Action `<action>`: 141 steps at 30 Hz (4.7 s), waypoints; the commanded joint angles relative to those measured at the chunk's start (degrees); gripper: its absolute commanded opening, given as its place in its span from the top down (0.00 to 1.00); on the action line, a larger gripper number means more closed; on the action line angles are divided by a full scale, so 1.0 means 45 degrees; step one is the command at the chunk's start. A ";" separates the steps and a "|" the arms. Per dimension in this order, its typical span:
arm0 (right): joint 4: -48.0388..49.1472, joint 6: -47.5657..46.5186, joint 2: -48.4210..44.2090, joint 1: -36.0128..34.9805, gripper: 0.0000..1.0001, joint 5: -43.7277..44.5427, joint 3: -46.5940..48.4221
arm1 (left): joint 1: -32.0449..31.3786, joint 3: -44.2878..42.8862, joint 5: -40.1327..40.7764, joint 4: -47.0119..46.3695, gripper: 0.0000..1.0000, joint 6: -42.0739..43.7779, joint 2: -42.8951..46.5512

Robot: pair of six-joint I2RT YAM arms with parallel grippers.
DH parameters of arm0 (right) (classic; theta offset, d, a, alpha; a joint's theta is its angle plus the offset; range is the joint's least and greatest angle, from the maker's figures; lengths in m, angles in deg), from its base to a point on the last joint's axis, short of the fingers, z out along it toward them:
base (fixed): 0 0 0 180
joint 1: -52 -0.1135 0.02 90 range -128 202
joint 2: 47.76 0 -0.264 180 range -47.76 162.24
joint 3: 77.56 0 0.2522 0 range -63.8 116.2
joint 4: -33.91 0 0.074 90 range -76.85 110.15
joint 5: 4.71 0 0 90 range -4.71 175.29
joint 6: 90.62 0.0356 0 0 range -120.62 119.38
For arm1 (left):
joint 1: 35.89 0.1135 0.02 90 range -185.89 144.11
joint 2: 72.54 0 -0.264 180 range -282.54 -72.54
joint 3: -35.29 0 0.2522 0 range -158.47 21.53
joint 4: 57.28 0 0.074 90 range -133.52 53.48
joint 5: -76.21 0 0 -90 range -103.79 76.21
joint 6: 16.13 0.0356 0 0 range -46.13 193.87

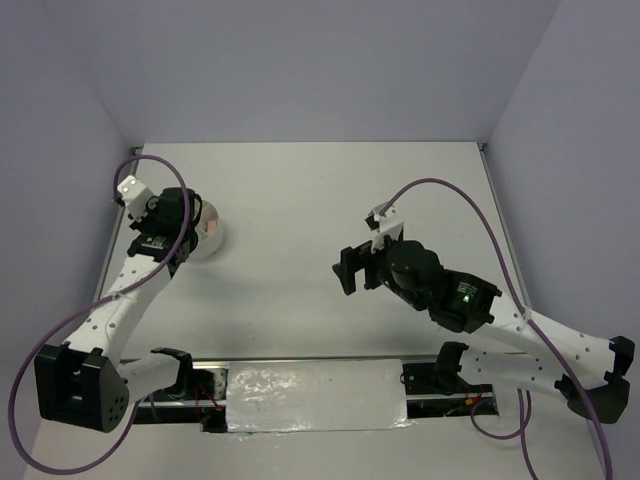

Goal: Sort the stationery into containers
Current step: Place the stationery in the storage box, then pick up the stationery from the center of the board, then place the stationery in the storage box.

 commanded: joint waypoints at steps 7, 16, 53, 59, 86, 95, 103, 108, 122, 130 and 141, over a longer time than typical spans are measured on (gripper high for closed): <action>0.0134 -0.0110 -0.0062 0.0201 0.00 0.0117 -0.0313 | 0.0304 0.0602 0.0359 -0.2650 0.92 -0.0574 -0.0151; 0.0211 -0.0207 0.0075 0.0337 0.00 -0.0039 -0.0273 | 0.0362 0.0641 0.0476 -0.3119 0.83 -0.0769 -0.0796; 0.0895 -0.1066 0.9192 0.9653 0.10 -0.4646 0.1404 | 0.0421 -0.0904 -1.0792 0.2331 0.01 0.4814 0.6039; 0.0427 -0.1379 1.1596 1.0161 0.29 -0.4921 0.2967 | 0.0421 0.0968 -1.1221 0.1923 0.01 0.4698 0.6508; 0.4509 -0.1030 0.5155 0.4287 0.95 -0.6434 -0.0625 | 0.0362 0.2182 -1.8757 -0.3658 0.01 -0.1015 0.5260; 0.3767 -0.0403 0.3492 0.1315 0.97 -0.5332 0.0350 | -0.1551 0.2105 -1.9055 -0.5891 0.01 -0.2138 0.4146; 0.2750 -0.1183 0.4020 -0.0071 0.96 -0.4688 0.1718 | -0.2098 0.1988 -1.8684 -0.5326 0.07 -0.1670 0.3560; 0.2107 -0.1554 0.4781 -0.0619 0.94 -0.4571 0.2576 | -0.2255 0.2125 -1.8878 -0.5637 0.22 -0.1767 0.3462; 0.2222 -0.1264 0.4765 -0.0620 0.00 -0.2623 0.2367 | -0.2353 0.0077 -1.4965 -0.0997 1.00 0.1351 0.3735; 0.1659 -0.0384 0.1759 -0.0268 0.00 -0.1680 0.0257 | -0.2002 -0.1156 -0.4300 0.1804 1.00 0.2062 0.2723; 0.1325 0.0183 -0.0453 -0.0268 0.00 -0.2849 -0.1270 | 0.0088 0.0190 -0.3254 -0.0714 1.00 0.0501 0.2095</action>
